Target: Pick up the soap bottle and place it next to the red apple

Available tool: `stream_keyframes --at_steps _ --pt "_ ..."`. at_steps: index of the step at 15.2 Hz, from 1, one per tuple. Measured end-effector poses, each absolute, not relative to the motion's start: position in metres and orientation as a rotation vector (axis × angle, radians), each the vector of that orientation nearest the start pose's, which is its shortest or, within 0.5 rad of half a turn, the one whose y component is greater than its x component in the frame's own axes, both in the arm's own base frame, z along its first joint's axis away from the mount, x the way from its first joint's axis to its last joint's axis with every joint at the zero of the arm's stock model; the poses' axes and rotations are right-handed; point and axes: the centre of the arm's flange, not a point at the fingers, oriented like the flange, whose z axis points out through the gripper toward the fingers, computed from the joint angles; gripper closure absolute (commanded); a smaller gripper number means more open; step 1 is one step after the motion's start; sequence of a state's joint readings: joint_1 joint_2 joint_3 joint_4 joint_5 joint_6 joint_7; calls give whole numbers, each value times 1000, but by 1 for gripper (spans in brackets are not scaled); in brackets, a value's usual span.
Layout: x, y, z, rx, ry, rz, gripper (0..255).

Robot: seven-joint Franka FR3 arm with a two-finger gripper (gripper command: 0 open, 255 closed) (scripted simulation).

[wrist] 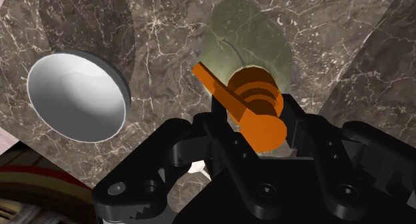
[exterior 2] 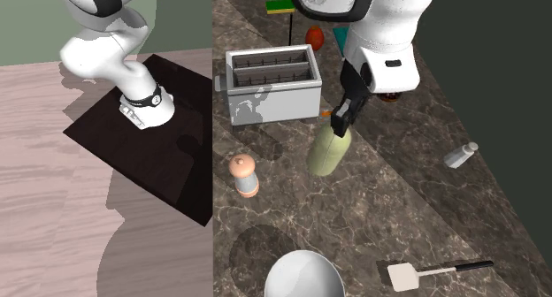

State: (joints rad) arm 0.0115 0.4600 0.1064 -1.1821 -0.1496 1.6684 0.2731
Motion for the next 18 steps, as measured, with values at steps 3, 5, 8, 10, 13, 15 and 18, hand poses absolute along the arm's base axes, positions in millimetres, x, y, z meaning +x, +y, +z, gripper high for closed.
stream_keyframes --at_steps 3,5,8,10,13,15,18 --pt "692 50 548 -3226 249 -77 255" --pt "692 51 558 -3226 249 -77 255" --pt "692 51 574 -3226 249 -77 255" --pt "692 51 582 -3226 249 -77 255" --pt "673 71 593 -3226 249 -76 255" --pt "656 91 596 -3225 248 -77 255" --pt "634 117 609 -3225 248 -77 255"
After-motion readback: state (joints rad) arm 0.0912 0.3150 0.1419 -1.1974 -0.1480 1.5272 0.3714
